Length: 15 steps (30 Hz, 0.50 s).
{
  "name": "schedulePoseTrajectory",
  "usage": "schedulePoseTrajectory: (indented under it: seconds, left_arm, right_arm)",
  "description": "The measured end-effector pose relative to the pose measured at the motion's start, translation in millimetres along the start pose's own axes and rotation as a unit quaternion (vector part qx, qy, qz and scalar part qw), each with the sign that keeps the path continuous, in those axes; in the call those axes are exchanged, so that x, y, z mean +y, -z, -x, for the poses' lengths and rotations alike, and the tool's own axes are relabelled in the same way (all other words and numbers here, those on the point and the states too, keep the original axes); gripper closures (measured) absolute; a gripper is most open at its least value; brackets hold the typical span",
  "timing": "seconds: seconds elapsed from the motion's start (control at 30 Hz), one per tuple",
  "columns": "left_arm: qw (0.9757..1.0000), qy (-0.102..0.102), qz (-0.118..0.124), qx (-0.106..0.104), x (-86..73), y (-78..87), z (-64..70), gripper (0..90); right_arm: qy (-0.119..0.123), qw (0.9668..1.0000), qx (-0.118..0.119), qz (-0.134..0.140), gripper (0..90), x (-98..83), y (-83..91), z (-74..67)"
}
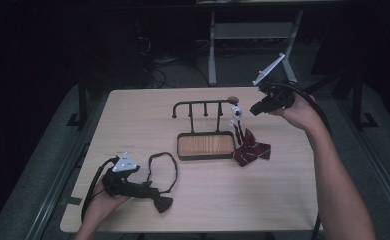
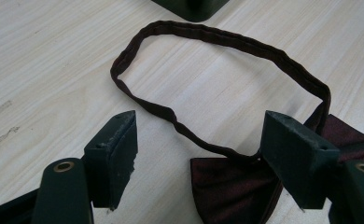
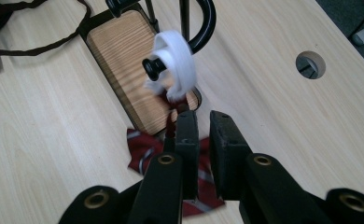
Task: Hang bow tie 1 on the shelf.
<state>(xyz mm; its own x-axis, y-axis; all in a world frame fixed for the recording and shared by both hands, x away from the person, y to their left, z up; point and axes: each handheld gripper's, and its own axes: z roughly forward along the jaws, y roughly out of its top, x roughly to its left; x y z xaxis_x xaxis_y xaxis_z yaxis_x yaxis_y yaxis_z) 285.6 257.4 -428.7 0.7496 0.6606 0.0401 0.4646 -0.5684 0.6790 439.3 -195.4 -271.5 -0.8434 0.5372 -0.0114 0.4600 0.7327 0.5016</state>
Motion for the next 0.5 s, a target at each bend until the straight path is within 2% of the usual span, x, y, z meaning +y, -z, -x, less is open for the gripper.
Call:
schedulePoseTrajectory:
  seconds: [0.5]
  left_arm:
    - [1.0, 0.001, -0.004, -0.002, 0.0, -0.4, 0.7, 27.9]
  right_arm:
    - [0.002, 0.9996, 0.028, -0.002, 74.3, -11.6, -5.3, -2.3]
